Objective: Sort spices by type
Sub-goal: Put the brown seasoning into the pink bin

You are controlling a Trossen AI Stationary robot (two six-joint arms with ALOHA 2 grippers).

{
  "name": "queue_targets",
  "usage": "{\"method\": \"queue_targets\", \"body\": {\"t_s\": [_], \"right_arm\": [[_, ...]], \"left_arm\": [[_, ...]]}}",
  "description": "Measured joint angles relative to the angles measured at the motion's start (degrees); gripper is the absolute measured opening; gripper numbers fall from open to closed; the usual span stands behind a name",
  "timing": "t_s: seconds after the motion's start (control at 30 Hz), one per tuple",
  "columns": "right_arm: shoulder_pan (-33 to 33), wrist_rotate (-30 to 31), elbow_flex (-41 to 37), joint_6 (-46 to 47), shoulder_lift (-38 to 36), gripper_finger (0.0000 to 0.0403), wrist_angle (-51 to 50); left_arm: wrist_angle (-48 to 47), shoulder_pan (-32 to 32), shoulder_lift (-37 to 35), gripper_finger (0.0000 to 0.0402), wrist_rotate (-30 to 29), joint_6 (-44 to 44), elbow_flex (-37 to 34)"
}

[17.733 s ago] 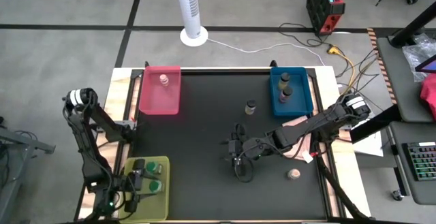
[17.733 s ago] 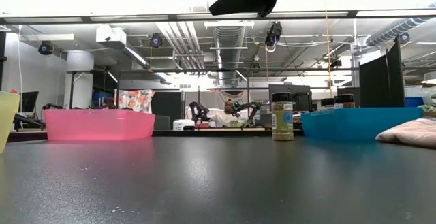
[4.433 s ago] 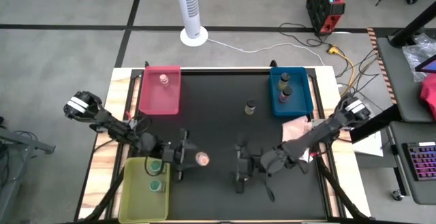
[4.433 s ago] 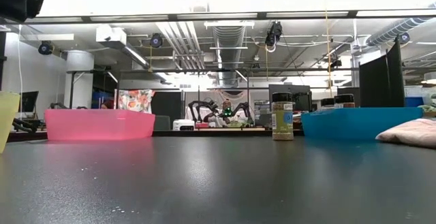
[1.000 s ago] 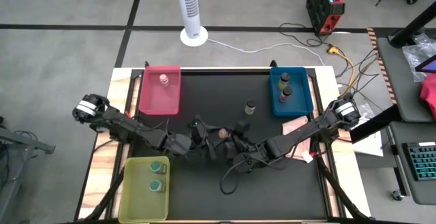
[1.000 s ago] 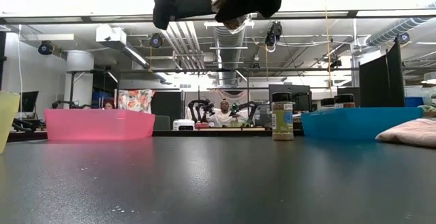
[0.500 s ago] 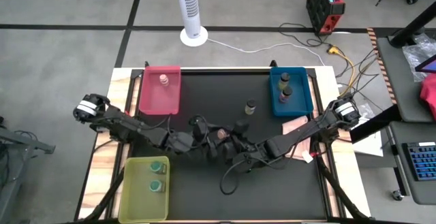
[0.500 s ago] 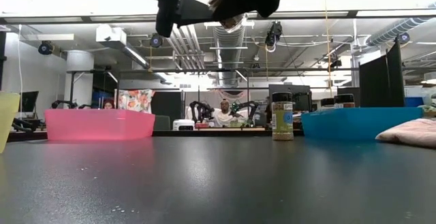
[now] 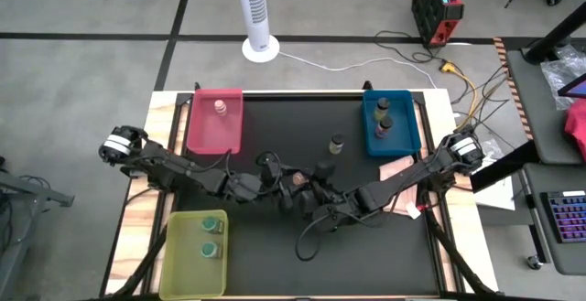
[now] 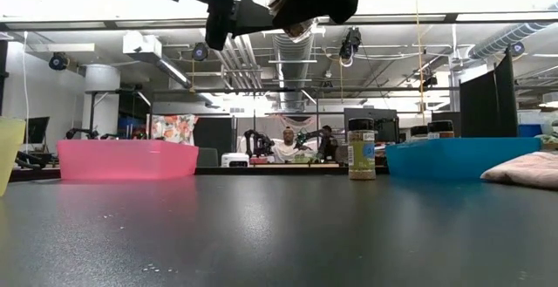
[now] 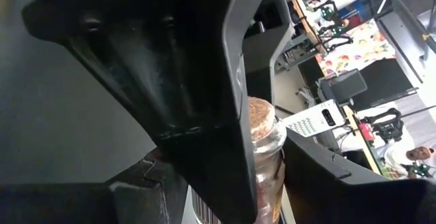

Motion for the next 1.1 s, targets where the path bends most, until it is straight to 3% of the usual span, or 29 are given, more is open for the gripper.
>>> {"method": "queue_targets", "body": {"t_s": [0.17,0.27,0.5,0.67,0.9,1.1], "right_arm": [[0.0,0.2,0.0,0.4,0.0,0.0179,-0.3],[0.0,0.2,0.0,0.7,0.0,0.0180,-0.5],[0.1,-0.3,0.0,3.2,-0.1,0.0270,0.1],[0.1,-0.1,0.0,4.6,-0.2,0.0305,-0.2],[-0.2,0.0,0.0,12.7,-2.4,0.0308,-8.3],[-1.7,-0.4,0.0,24.0,-4.9,0.0286,-19.6]], "left_arm": [[0.2,0.0,0.0,0.0178,-0.2,1.4,0.0],[0.2,0.0,0.0,0.0175,-0.2,1.9,0.0],[-3.0,0.1,-0.6,0.0154,-0.7,2.5,0.0],[-9.2,0.4,-3.6,0.0154,-3.5,2.7,0.0],[-31.8,3.7,-15.0,0.0154,-7.0,1.0,0.0],[-56.7,11.9,-25.0,0.0154,-5.0,-6.1,0.0]]}}
